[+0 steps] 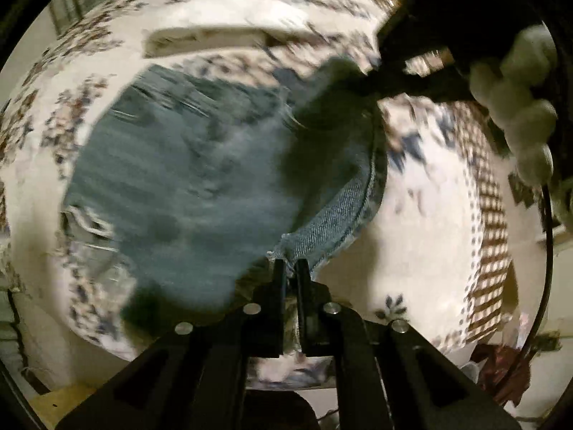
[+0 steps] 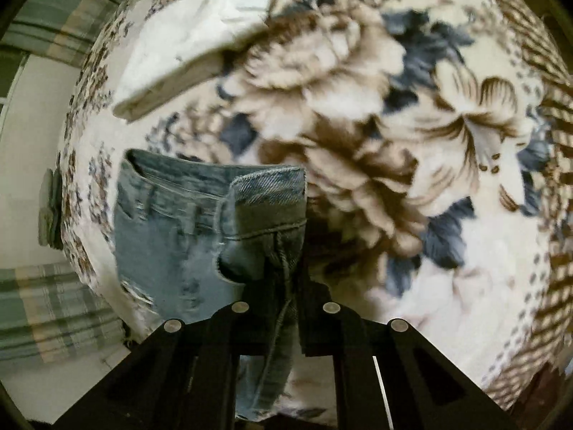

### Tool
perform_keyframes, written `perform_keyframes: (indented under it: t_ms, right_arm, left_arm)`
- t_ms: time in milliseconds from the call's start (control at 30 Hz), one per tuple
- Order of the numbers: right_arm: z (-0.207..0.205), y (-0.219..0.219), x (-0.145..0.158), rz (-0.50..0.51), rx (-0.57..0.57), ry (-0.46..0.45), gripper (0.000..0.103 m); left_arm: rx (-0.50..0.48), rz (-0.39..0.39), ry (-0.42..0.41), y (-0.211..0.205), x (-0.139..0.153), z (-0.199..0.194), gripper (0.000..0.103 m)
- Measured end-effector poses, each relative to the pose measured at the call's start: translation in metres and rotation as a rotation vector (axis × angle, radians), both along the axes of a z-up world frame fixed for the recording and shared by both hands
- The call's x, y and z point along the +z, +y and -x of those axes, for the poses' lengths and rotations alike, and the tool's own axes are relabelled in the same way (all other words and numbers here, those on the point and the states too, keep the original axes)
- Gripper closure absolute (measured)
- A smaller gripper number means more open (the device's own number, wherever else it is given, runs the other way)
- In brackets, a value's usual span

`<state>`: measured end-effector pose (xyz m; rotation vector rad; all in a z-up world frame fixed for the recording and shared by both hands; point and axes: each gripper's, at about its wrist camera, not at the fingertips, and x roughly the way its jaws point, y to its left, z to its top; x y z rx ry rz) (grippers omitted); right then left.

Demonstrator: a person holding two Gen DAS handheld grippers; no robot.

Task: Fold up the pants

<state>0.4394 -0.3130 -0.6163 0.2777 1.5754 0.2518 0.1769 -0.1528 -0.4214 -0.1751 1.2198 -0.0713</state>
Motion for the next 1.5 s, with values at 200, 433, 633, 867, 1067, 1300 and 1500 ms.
perform_keyframes:
  t_ms: [200,433,633,867,1067,1300,1500]
  right_arm:
    - [-0.007,0.077,0.057,-0.010,0.005,-0.042,0.093]
    - [-0.035,0.242,0.052,0.048,0.163,-0.063,0.093]
    - [-0.056,0.353,-0.001,0.185,0.280,-0.028,0.093]
    - [-0.064,0.351,-0.027,0.071,0.171,0.107,0.053]
    - [-0.040,0.308,0.024,-0.026,0.154,0.098,0.038]
    - [-0.017,0.213,0.028,0.004,0.125,0.108,0.038]
    - [-0.028,0.165,-0.004,0.037,0.176,0.147,0.037]
  left_arm:
    - [0.114,0.011,-0.048,0.075,0.012,0.000,0.100]
    - [0.271,-0.007,-0.040,0.173,-0.007,-0.001,0.101]
    - [0.407,-0.010,0.037,0.247,-0.049,0.004,0.101]
    - [0.538,0.127,0.153,0.293,-0.074,0.031,0.099]
    - [0.595,0.216,0.178,0.290,-0.063,0.049,0.098]
    - [0.548,0.205,0.132,0.244,-0.066,0.010,0.073]
    - [0.609,0.047,0.172,0.258,-0.114,-0.055,0.073]
